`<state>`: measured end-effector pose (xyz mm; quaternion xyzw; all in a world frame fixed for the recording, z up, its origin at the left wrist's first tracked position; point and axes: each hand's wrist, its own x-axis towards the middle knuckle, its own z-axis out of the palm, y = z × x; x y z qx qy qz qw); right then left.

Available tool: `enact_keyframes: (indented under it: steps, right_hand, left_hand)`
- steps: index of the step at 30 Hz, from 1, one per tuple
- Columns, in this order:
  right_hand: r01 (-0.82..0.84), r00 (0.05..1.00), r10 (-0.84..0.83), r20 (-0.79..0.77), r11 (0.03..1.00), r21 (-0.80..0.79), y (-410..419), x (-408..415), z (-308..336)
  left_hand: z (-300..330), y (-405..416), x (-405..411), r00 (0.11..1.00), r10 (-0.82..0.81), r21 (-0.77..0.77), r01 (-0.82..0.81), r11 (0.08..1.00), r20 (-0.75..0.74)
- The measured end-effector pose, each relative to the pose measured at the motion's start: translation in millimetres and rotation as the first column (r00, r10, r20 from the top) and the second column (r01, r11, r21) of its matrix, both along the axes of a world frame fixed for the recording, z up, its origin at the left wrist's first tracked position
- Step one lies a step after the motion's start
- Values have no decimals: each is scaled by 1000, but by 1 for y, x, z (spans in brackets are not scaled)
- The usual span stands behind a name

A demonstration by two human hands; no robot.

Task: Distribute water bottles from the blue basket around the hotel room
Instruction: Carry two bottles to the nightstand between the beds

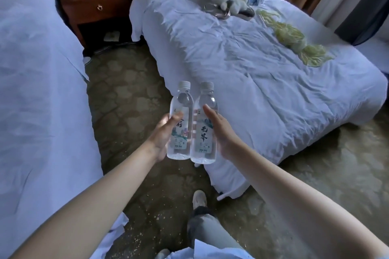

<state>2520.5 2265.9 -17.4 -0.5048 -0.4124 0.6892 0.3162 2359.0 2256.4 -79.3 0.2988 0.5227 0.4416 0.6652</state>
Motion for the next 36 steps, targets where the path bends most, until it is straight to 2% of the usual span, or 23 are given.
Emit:
enact_keyframes:
  steps: [8,16,26,36]
  right_hand:
    - [-105,994,104,-14,993,-45,123,-16,6]
    - [-175,985,174,-17,983,-58,223,-75,-15]
    - [-198,980,198,-5,980,-30,374,-180,-19]
    - [-169,985,170,8,984,-58,514,-235,-21]
  left_hand:
    - [13,95,-10,989,149,-48,-148,988,14]
    - [3,180,-63,971,241,-113,-238,965,11]
    - [2,332,-167,975,223,-87,-222,971,-6]
    - [5,468,-227,977,211,-82,-213,974,-25]
